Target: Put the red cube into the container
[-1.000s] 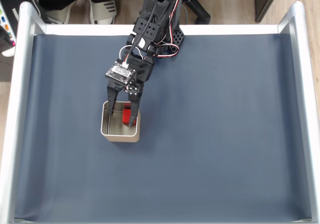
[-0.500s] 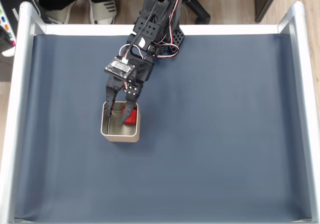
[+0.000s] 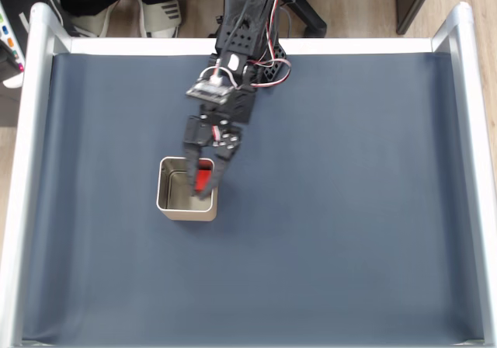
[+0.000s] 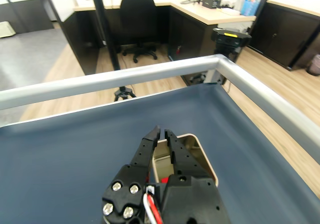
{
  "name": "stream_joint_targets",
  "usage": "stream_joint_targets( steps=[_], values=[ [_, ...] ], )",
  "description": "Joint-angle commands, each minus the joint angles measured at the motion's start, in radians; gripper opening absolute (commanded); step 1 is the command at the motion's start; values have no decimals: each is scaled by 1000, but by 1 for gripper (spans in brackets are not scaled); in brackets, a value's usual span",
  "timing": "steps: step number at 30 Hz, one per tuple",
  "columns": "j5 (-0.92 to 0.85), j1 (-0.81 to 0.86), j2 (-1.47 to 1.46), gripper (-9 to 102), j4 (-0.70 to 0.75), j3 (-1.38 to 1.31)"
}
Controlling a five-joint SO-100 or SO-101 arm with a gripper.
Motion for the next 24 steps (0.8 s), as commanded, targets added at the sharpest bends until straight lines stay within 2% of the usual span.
stream_joint_targets(
  steps=[1,6,13,24],
  values=[
    [-12,-77,80,0,14,-38],
    [-26,-166,209,0,95,20],
    [-55,-196,471,0,265,156],
    [-23,-229,676,0,456,304]
  ],
)
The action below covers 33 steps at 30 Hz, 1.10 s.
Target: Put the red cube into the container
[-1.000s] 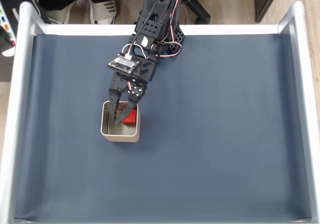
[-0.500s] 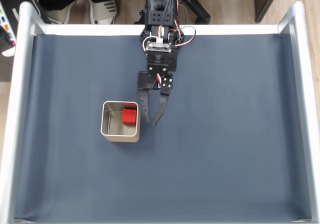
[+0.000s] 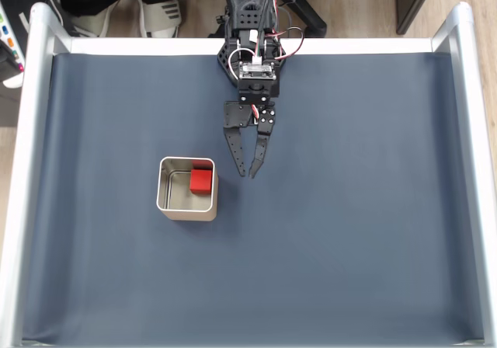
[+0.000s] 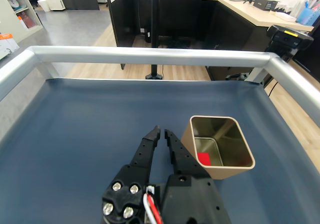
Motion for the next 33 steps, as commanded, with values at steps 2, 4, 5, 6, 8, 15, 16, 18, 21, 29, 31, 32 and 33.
stream_joint_targets(
  steps=[2,4,5,6,8,15,16,18,21,29,31,32,33],
  values=[
    [15,2,38,0,89,9],
    [31,3,38,0,135,17],
    [34,3,38,0,161,21],
    [44,3,38,0,186,25],
    [49,3,38,0,216,44],
    [71,3,40,0,382,58],
    [75,-2,40,0,403,58],
    [77,-8,40,0,456,60],
    [77,-11,40,0,532,60],
    [87,-11,40,0,684,60],
    [75,-11,40,0,709,60],
    [69,-11,40,0,716,60],
    [66,-11,40,0,723,60]
  ],
)
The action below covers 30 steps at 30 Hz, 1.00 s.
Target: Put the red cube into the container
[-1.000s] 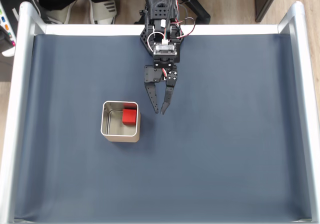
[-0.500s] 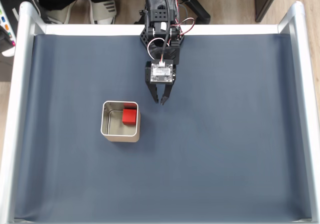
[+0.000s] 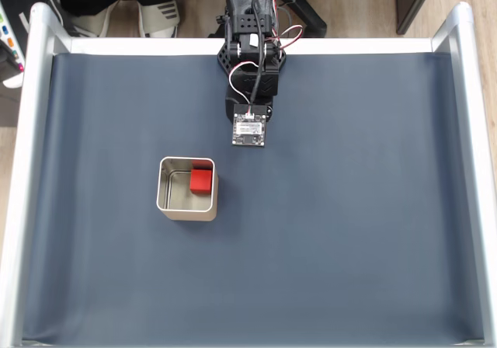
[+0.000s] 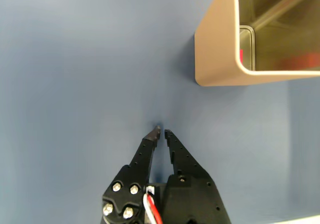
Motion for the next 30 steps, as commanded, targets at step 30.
stream_joint_targets(
  steps=[30],
  values=[
    [-63,-8,14,0,135,-8]
  ],
)
